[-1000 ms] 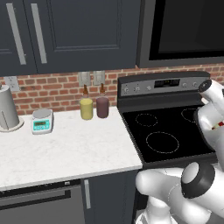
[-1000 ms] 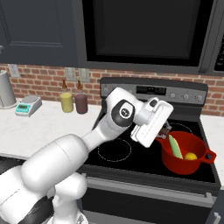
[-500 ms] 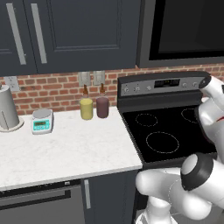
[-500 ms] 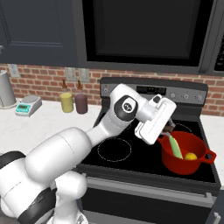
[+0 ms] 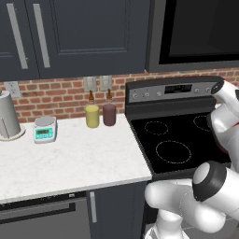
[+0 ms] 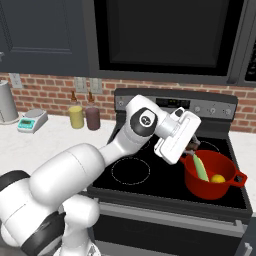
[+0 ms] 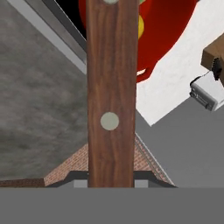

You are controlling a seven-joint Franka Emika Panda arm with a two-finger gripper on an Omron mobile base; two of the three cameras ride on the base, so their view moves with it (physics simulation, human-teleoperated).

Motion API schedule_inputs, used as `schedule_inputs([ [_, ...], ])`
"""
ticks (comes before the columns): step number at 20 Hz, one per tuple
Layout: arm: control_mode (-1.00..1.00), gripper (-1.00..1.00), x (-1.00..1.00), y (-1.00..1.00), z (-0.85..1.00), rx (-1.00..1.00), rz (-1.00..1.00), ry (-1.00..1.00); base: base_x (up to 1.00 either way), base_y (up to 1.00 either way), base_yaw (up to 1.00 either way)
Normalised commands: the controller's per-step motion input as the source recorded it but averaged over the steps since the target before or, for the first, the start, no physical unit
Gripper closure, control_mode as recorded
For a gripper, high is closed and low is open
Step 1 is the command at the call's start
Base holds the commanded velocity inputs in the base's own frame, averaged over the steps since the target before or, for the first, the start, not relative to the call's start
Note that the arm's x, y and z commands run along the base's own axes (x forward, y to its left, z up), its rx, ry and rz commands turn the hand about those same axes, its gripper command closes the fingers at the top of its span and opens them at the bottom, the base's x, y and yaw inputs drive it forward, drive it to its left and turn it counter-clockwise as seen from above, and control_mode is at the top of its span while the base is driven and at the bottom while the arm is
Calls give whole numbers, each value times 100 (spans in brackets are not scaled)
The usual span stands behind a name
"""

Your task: Put the lemon and corn in the pot. Retrieve the spatula and lightly stir the vegetables in the pot.

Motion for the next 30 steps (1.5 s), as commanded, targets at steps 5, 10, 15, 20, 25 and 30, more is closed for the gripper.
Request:
schedule_inputs([
  [5, -100, 100, 1, 0, 0, 0, 12, 7, 0, 0, 0],
  [10, -100, 100, 0, -3, 0, 0, 6, 1, 0, 0, 0],
  [15, -100, 100, 0, -15, 0, 0, 0, 0, 0, 0, 0],
  [20, -100, 100, 0, -20, 0, -2, -1, 0, 0, 0, 0],
  [25, -100, 100, 0, -16, 0, -5, -4, 0, 0, 0, 0],
  [30, -100, 100, 0, -16, 0, -6, -8, 1, 0, 0, 0],
])
